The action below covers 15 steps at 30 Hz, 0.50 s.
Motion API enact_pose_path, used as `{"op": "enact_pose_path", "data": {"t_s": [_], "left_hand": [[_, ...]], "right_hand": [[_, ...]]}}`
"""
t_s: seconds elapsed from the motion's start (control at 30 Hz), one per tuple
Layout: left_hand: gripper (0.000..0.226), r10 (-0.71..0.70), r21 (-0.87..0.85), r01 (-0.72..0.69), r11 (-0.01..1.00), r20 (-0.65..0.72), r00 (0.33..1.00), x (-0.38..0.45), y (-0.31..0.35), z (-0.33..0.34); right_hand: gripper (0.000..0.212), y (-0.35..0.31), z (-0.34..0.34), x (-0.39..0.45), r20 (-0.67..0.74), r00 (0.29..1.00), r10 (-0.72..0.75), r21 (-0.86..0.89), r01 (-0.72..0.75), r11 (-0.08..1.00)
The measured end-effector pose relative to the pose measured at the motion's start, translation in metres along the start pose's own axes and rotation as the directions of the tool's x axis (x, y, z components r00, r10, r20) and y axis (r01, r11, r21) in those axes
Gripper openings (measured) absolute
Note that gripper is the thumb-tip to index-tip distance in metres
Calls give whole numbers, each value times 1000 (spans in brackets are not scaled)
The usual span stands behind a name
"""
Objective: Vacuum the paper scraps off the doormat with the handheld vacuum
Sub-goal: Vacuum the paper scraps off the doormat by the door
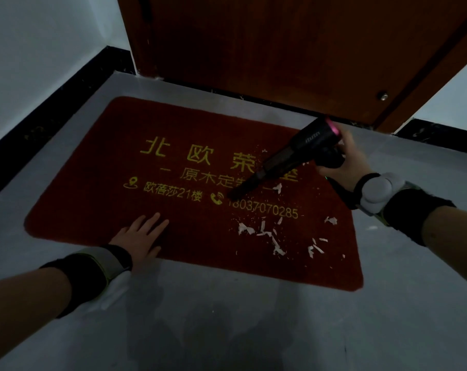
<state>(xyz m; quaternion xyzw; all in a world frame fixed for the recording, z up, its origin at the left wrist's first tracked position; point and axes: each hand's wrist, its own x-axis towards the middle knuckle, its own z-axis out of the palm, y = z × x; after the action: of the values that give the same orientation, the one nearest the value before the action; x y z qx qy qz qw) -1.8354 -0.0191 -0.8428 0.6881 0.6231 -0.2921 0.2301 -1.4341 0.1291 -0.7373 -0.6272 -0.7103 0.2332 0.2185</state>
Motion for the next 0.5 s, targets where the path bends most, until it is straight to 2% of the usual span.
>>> {"op": "enact_pose_path", "data": {"t_s": [0.1,0.5], "left_hand": [[67,-1,4,1,1000,-4,1000,2,0,1],[67,-10,-7,10,1000,-11,1000,0,2,1]], "right_hand": [[85,-6,-9,-3,106,994,-31,-35,35,999],[86,-16,-2,-10,337,936,-99,-62,127,990]]}}
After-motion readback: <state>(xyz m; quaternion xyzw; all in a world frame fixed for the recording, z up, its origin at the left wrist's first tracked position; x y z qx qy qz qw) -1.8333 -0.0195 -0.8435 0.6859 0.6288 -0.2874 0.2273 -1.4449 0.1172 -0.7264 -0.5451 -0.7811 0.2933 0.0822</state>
